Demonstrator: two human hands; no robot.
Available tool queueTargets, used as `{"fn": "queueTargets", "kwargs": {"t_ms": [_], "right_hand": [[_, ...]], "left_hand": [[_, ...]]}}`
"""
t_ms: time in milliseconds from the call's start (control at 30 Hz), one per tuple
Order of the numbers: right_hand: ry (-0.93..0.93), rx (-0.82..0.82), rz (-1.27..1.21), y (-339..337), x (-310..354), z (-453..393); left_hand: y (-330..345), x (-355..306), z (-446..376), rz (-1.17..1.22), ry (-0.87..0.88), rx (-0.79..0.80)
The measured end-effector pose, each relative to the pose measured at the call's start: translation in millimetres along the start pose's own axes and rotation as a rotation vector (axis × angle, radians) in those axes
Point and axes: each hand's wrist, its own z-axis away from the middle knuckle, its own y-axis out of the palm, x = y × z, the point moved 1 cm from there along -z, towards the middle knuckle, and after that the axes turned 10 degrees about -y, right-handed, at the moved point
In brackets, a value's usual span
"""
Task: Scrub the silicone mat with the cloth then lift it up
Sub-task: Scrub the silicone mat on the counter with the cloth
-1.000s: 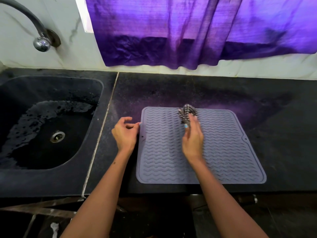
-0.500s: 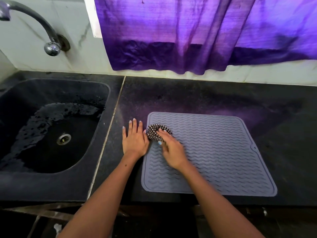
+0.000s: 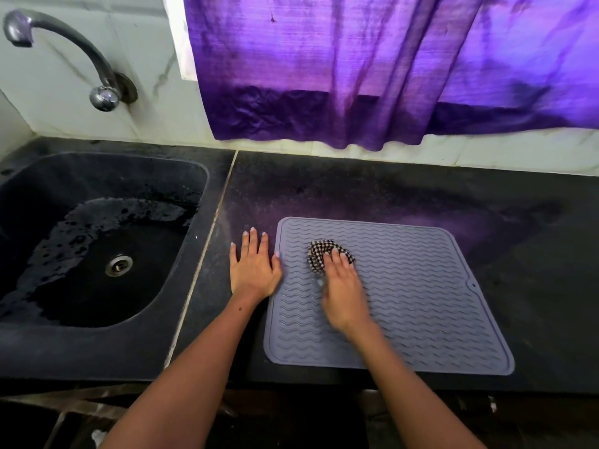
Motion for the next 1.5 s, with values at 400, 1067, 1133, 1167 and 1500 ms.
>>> {"fn": "queueTargets", "kwargs": {"t_ms": [400, 1067, 1133, 1167, 1500], "right_hand": [[0.446, -0.154, -1.043, -41, -25, -18], [0.180, -0.013, -0.633, -24, -49, 14], [0.433, -0.160, -1.126, -39, -55, 7], [0.550, -0.271, -1.282, -46, -61, 4], [0.125, -0.024, -0.036, -30, -70, 34]], "left_hand": [[-3, 0, 4, -0.039, -0.006, 0.064], [2, 0, 1, 0.020, -0.037, -0.036], [2, 0, 1, 0.025, -0.034, -0.041], [3, 0, 1, 0.028, -0.032, -0.042], [4, 0, -1, 0.042, -0.036, -0.071]]}}
